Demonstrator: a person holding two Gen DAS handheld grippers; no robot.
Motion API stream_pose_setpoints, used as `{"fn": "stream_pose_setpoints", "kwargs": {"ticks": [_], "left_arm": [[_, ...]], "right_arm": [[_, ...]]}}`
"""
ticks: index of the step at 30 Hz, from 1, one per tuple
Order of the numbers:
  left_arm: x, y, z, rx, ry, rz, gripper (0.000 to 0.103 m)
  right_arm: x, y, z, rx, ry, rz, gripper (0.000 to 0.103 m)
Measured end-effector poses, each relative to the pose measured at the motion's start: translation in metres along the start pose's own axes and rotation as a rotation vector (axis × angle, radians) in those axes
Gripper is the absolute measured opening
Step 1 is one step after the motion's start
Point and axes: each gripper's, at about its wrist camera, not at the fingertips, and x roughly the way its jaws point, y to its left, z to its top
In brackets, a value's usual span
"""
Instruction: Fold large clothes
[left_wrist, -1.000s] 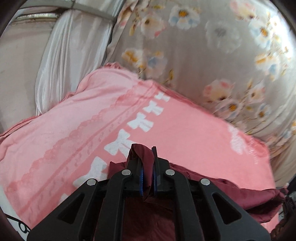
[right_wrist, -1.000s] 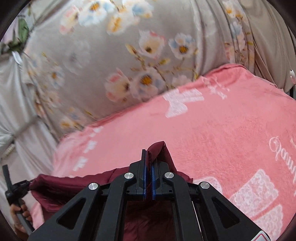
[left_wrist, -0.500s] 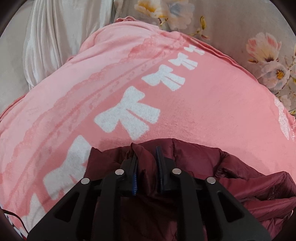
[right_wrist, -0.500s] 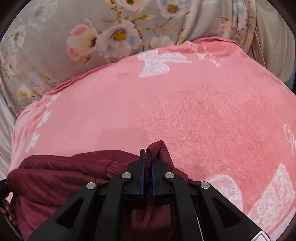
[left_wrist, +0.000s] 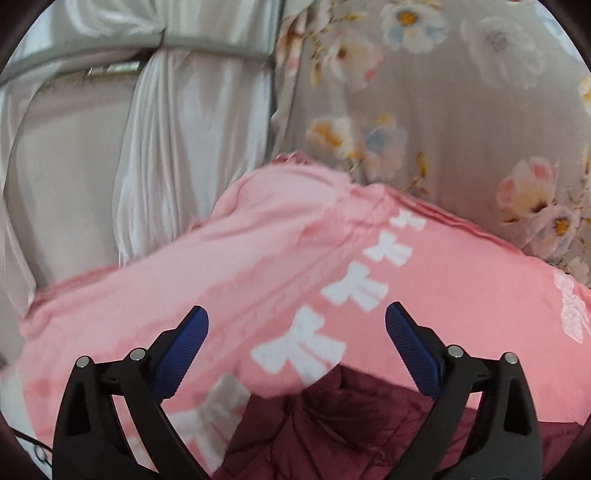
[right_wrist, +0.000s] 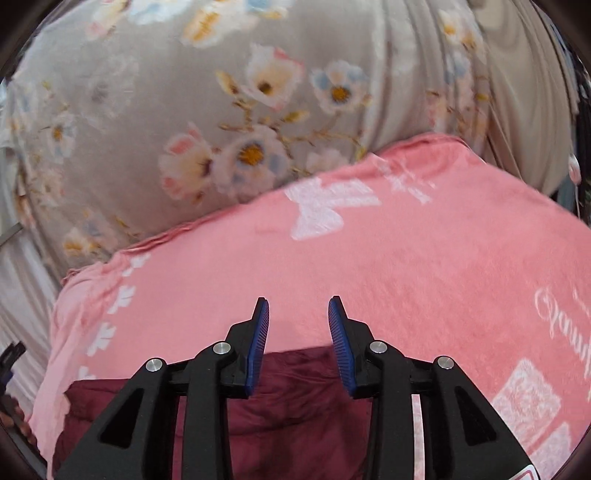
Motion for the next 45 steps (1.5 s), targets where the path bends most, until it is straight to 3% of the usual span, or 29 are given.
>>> {"fn": "stream_pose_setpoints", "kwargs": {"ticks": [1, 4, 6, 9, 13, 19, 45], "left_arm": [[-0.007, -0.005, 0.007, 0.009, 0.017, -0.068, 0.083], [-0.018, -0.032, 0.000, 0.014, 0.123, -0.289, 0.082], [-0.015, -0.061, -0.021, 0.066, 0.210, -0.365, 0.078], [-0.008, -0.094, -0.055, 0.150, 0.300, -0.393, 0.073], [0.005, -0.115, -0.090, 0.230, 0.341, -0.353, 0.071], [0.026, -0.110, -0.110, 0.220, 0.377, -0.314, 0.071], [0.048, -0.118, -0.137, 0.245, 0.344, -0.273, 0.077]], "right_arm": [[-0.003, 0.014, 0.001, -0.029, 0.000, 0.035, 0.035], [0.009, 0.062, -0.016, -0.138, 0.069, 0.136, 0.035], [0.024, 0.092, -0.036, -0.214, 0.134, 0.188, 0.035], [0.044, 0.117, -0.064, -0.279, 0.216, 0.222, 0.030], [0.061, 0.129, -0.086, -0.326, 0.285, 0.224, 0.029], [0.086, 0.126, -0.103, -0.352, 0.339, 0.187, 0.029], [0.122, 0.134, -0.128, -0.390, 0.357, 0.146, 0.027]]}}
